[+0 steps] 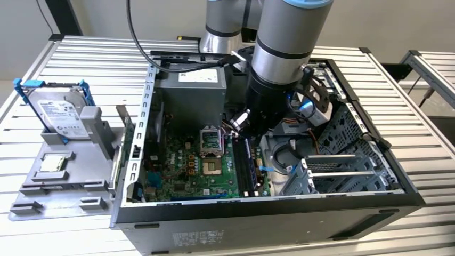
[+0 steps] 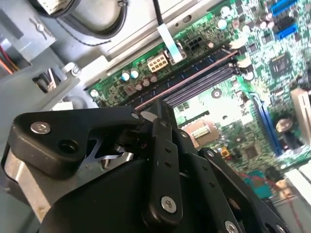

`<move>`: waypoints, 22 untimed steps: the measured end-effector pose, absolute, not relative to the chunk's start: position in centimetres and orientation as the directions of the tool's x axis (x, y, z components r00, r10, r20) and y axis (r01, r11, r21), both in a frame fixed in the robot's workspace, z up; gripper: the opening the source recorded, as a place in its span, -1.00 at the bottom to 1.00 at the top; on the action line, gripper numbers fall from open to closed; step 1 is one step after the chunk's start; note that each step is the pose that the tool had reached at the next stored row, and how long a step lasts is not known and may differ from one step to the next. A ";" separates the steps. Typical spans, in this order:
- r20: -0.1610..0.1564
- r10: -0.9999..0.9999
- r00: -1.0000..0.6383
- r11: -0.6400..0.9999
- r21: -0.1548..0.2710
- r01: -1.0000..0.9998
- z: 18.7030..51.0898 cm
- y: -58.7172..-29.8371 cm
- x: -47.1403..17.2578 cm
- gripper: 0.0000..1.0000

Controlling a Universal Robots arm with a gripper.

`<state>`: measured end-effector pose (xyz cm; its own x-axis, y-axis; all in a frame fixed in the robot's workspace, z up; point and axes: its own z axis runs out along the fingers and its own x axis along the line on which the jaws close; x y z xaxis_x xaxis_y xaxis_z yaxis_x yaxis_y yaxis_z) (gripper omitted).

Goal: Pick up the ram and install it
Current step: 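Insert the ram into the slot, then press down the ram until it locks into place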

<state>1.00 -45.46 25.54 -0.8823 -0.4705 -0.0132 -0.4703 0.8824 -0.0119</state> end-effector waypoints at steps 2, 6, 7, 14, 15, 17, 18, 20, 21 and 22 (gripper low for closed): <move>-0.013 -0.503 -0.864 0.864 -0.012 -0.503 25.5 -45.5 1.0 -1.00; -0.013 -0.565 -0.825 0.825 -0.012 -0.565 25.5 -45.5 1.0 -1.00; -0.013 -0.579 -0.815 0.815 -0.012 -0.579 25.5 -45.5 1.0 -1.00; -0.014 -0.679 -0.734 0.734 -0.012 -0.679 25.5 -45.5 1.0 -1.00; -0.014 -0.691 -0.723 0.723 -0.013 -0.691 25.5 -45.5 1.0 -1.00; -0.014 -0.713 -0.701 0.701 -0.013 -0.713 25.6 -45.5 1.0 -1.00; -0.015 -0.723 -0.691 0.691 -0.013 -0.723 25.6 -45.5 1.0 -1.00; -0.015 -0.739 -0.674 0.674 -0.014 -0.738 25.7 -45.5 1.0 -1.00; -0.015 -0.746 -0.665 0.665 -0.014 -0.746 25.7 -45.5 1.0 -1.00; -0.015 -0.753 -0.658 0.658 -0.014 -0.753 25.8 -45.5 1.0 -1.00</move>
